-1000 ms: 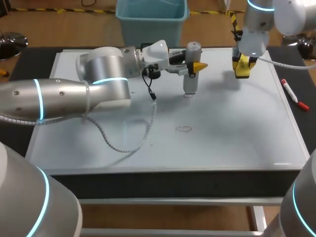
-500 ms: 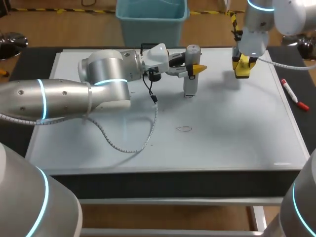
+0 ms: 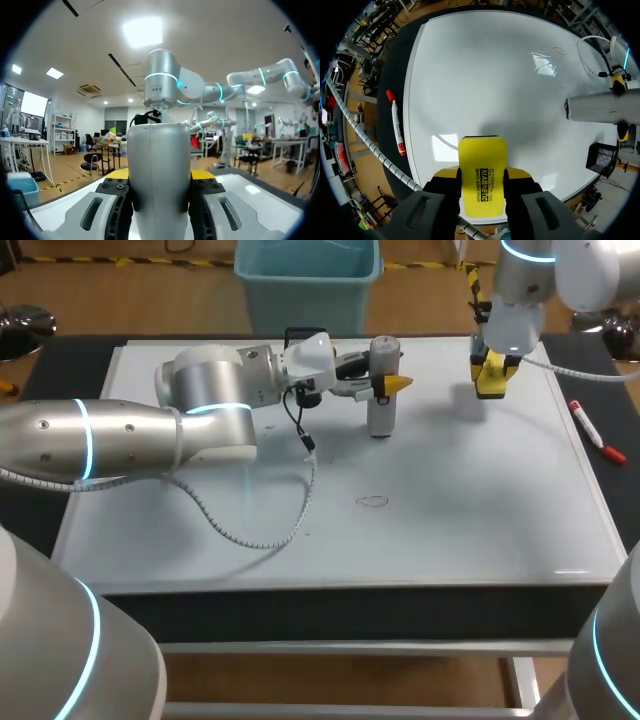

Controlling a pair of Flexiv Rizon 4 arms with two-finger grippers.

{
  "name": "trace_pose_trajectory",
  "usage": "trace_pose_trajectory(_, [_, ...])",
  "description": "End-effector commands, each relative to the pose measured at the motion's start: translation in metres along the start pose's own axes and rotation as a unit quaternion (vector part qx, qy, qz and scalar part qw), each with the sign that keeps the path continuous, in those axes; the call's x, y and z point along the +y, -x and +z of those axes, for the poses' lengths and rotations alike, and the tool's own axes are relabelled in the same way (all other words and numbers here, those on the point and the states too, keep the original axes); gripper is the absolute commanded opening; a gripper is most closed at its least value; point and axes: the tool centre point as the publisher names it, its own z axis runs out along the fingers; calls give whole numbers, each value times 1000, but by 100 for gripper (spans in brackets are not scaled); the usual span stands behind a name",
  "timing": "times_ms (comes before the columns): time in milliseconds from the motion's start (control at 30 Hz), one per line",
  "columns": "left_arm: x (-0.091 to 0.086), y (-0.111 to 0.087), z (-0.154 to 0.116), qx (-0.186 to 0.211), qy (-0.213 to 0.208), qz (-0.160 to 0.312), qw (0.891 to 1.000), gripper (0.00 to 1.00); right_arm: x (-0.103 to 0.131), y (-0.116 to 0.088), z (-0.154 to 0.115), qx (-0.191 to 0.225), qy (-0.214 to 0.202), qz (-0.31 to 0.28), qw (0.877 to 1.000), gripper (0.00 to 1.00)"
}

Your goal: Pick up the inspection probe, press it on each red-marked spot on the whiteboard one by one, put down the probe, pick up the eraser, and wipe off all the red marks.

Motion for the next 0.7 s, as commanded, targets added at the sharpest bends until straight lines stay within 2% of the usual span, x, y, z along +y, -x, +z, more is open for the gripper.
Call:
trace_pose_trajectory(33, [2, 1, -1, 2, -2, -2, 1000, 0, -1, 0, -1, 2, 0, -1, 1000, 0])
trace_pose_trajectory(700, [2, -3, -2, 6, -4, -1, 1000, 0, -1, 0, -1, 2, 0, -1, 1000, 0])
